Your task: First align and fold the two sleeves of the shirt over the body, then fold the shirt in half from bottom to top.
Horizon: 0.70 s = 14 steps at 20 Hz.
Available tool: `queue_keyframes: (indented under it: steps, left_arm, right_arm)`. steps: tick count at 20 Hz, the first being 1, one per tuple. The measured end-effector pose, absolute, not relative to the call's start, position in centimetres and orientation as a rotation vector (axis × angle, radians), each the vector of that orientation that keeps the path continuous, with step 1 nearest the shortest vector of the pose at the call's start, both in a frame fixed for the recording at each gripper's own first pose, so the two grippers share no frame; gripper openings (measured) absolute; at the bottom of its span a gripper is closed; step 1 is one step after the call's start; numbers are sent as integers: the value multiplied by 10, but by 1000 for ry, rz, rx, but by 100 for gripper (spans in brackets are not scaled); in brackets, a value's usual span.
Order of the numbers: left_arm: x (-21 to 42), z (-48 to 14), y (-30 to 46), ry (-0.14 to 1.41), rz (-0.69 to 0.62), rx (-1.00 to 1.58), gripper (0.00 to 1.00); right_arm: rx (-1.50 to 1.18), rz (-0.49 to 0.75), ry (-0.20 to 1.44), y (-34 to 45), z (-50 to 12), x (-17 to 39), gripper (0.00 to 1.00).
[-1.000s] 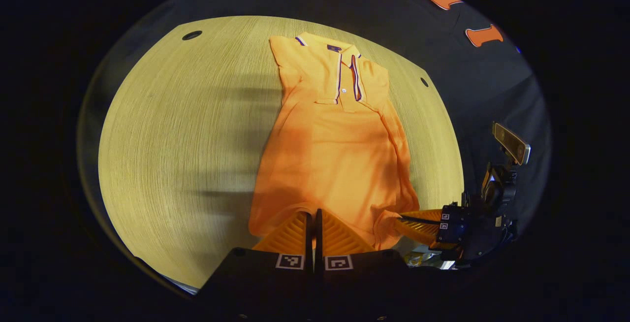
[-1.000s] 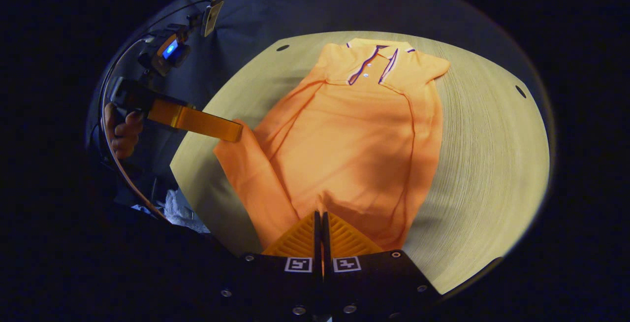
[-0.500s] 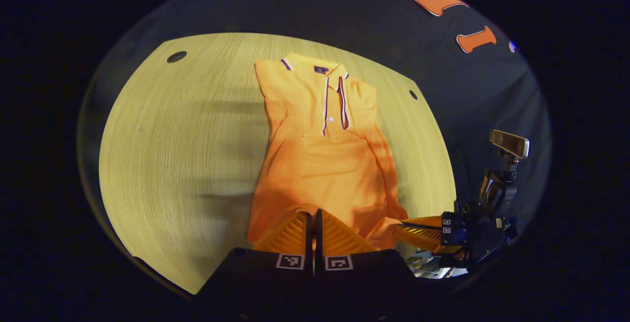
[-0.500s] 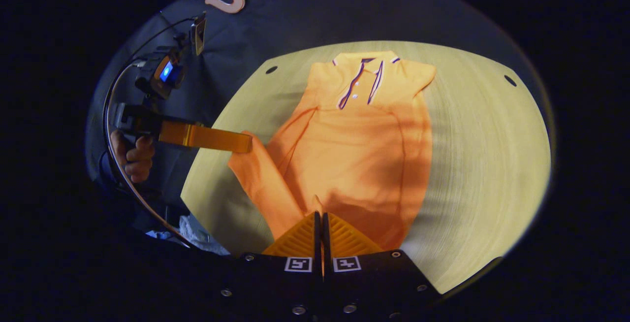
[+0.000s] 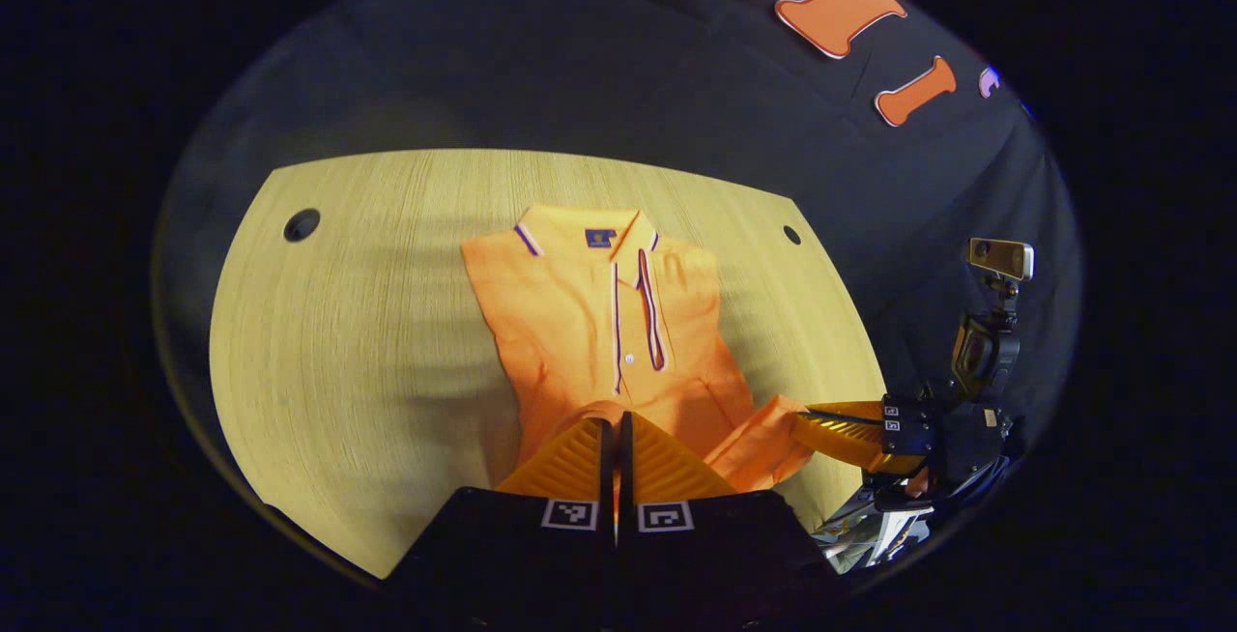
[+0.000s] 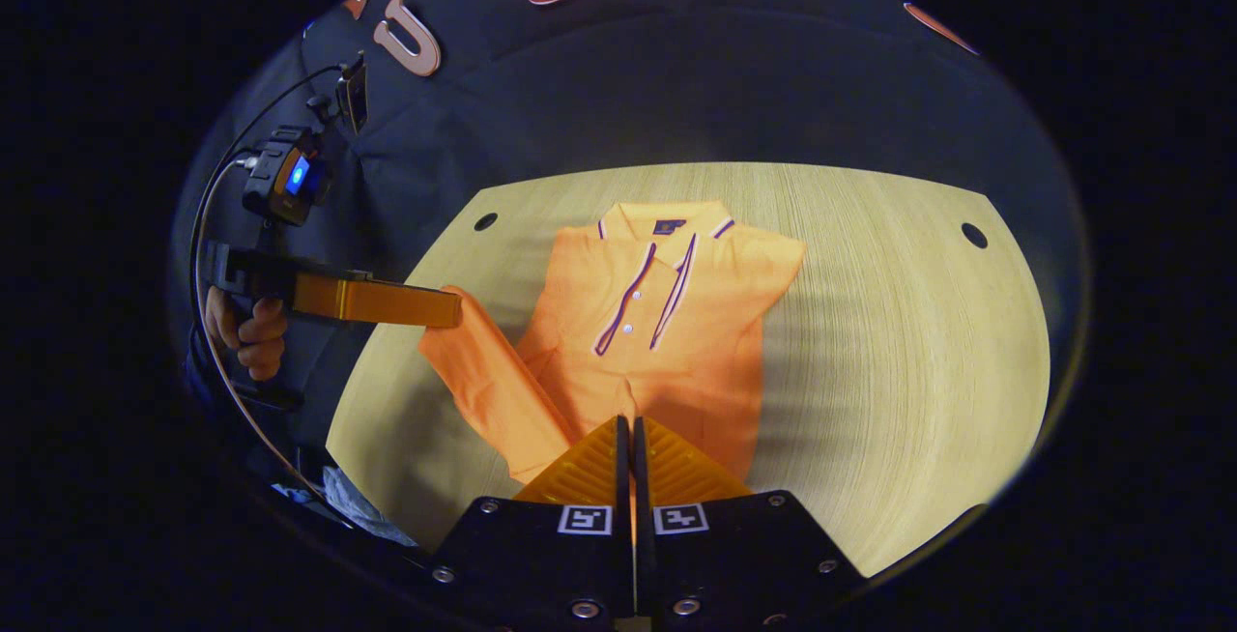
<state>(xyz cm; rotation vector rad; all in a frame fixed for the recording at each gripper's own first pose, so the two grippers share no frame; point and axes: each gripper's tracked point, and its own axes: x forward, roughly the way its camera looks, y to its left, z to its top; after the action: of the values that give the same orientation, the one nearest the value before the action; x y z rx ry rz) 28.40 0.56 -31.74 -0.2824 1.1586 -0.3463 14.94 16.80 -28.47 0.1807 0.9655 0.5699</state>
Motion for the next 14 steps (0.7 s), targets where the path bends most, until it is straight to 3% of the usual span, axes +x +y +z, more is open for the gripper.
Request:
queue_keyframes:
  steps: [6, 14]
  left_arm:
    - [357, -319, 13, 1085, -336, -209, 1]
    - [454, -347, 65, 1006, -177, -133, 1]
  right_arm:
    - [145, 521, 925, 160, -288, 231, 2]
    - [71, 437, 889, 141, -303, 339, 2]
